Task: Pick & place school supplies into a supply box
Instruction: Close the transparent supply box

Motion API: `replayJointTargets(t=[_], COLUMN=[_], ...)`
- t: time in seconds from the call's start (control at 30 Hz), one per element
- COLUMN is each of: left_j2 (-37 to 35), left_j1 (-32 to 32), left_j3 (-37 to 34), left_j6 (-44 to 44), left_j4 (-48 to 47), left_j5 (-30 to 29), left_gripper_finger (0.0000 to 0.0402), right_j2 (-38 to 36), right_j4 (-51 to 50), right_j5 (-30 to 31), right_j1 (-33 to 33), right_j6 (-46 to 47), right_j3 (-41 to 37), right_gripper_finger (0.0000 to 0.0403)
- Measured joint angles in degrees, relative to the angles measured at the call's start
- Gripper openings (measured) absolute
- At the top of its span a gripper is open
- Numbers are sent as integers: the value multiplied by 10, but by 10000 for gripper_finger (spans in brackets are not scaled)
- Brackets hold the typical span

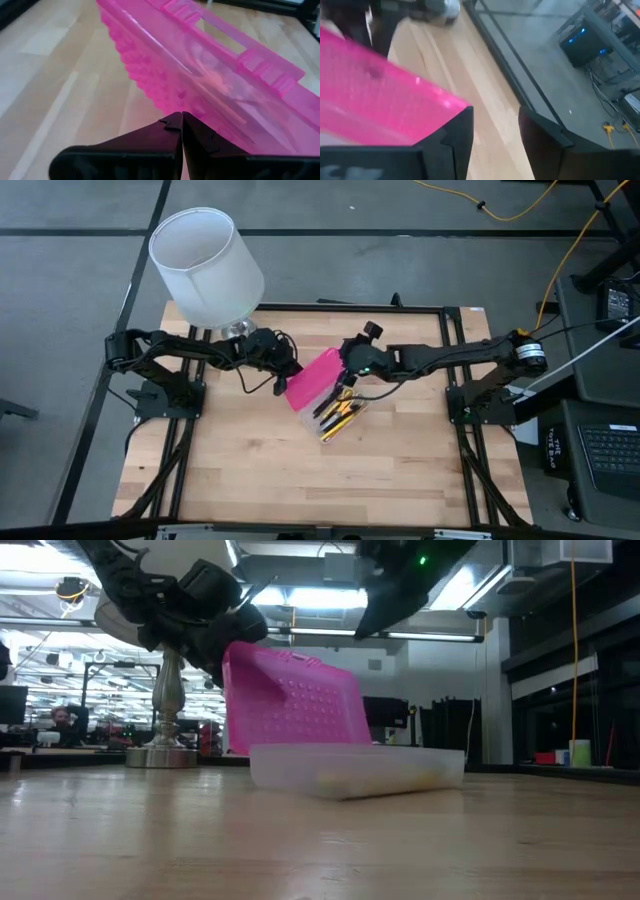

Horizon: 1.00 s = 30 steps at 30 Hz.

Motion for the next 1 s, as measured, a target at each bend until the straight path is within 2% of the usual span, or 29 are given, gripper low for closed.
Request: replayJointTargets(t=[0.23,0.57,0.67,0.83,1.0], left_j2=[0,0,0,0,0], left_j1=[-27,-56,-72,-93,-114], left_j3=[21,33,33,33,33], left_j6=[14,14,14,11,-1], left_j4=[8,4,4,10,15], left_j5=[0,-3,-4,-6,-34], left_gripper_finger=[3,3,3,3,3], right_j2=[-38,-48,-50,-64,-76], right_j4=[-20,-10,-4,-3,-1], right_j5=[1,10,31,105,115], right_j1=[18,45,54,72,83], right_j6=[30,77,76,62,59], right_j3=[-10,-59,-61,-61,-61], right_gripper_finger=[161,161,161,161,161])
